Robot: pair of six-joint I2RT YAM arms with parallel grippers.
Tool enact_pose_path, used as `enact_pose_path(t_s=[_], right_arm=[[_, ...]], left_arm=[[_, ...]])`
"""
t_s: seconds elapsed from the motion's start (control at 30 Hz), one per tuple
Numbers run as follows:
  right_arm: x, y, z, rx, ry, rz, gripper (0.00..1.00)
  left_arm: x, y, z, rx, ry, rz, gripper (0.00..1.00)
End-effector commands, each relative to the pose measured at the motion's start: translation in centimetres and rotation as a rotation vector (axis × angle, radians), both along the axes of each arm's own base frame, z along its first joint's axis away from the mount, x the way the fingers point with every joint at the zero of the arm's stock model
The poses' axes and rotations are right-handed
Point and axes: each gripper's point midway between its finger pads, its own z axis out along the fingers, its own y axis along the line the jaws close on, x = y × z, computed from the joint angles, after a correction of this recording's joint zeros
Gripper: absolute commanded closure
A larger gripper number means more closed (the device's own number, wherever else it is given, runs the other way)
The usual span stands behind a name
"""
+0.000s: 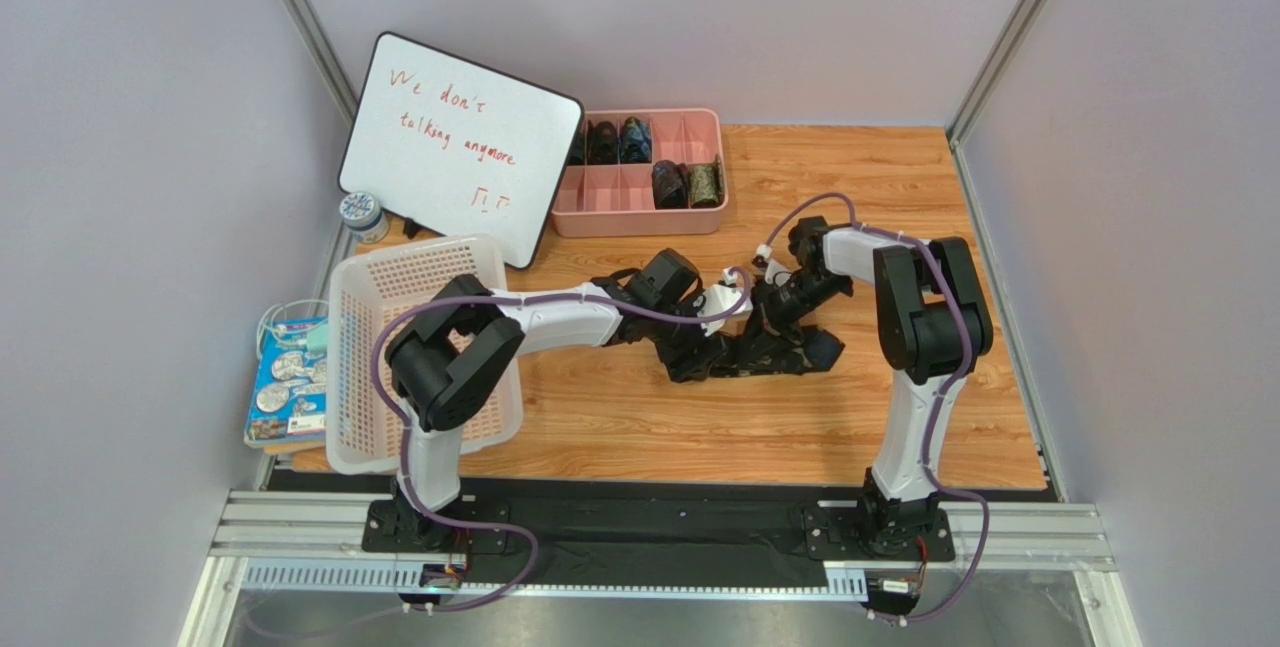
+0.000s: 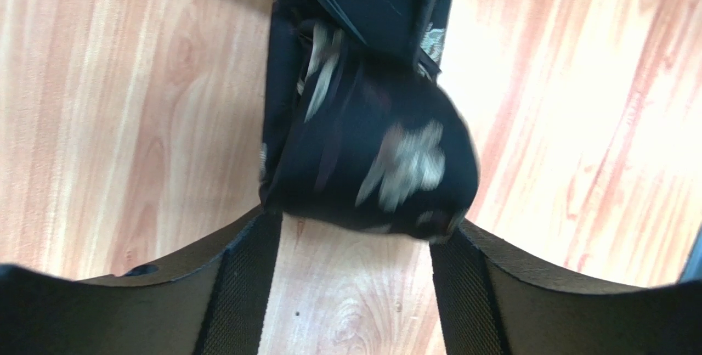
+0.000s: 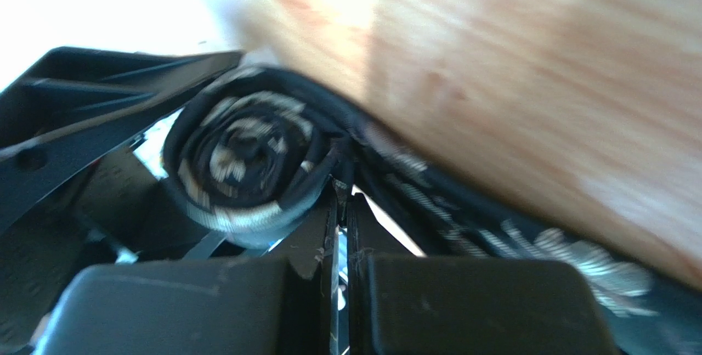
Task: Roll the ties
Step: Roll the tie at the center of the board.
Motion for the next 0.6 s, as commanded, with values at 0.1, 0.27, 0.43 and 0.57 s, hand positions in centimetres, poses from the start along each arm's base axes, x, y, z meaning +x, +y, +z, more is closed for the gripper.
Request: enact_pose_path(t_s=[0.1,0.27,0.43,0.57], right_arm=[[1.2,-3.7,-4.8,-0.298,-0.064,0.021,1.00],[0.9,-3.8,-5.4,-0.344,-0.048,0.049,1.00],[0.6,-3.3,-5.6,-0.358,-0.043,0.078,1.00],[0.6,-2.9,-5.6,-0.351,-0.038,0.089,1.00]], left_arm=[[-0.9,-1.1,3.3,-0.151,-0.042,-0.060,0.28],[-0.1,-2.2,5.9,-0.314,-0.205,-0.087,0.26],[1.0,-3.0,5.9,-0.373,-0.365,-0.158,0.16],[1.7,-4.2,5.6,-0.386,-0.392,-0.201,0.16]])
